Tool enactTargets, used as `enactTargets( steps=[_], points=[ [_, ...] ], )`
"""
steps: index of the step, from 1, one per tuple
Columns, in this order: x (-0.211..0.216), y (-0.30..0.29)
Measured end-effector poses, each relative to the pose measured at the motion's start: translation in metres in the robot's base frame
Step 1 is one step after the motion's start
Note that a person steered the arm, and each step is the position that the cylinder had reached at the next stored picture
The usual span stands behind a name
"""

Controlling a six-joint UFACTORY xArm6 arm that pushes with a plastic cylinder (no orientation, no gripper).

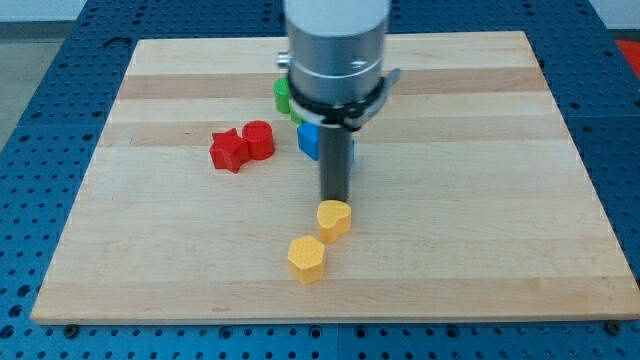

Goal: Move the yellow heart closer to the green star and blue cube

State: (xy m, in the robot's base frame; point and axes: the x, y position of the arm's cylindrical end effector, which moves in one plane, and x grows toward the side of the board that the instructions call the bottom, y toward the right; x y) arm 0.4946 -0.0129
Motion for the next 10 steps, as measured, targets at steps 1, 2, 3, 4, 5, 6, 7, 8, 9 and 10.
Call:
enactTargets(
  steps=[1, 2, 3, 4, 5, 6, 7, 8, 9, 10],
  points=[
    [0.019, -0.038],
    [0.04, -0.071],
    [0.064, -0.074],
    [0.067, -0.041],
    [0.041, 0.0],
    [0.013, 0.024],
    [-0.003, 0.043],
    [-0.009, 0.066],
    [-0.015, 0.091],
    [-0.012, 0.095]
  ],
)
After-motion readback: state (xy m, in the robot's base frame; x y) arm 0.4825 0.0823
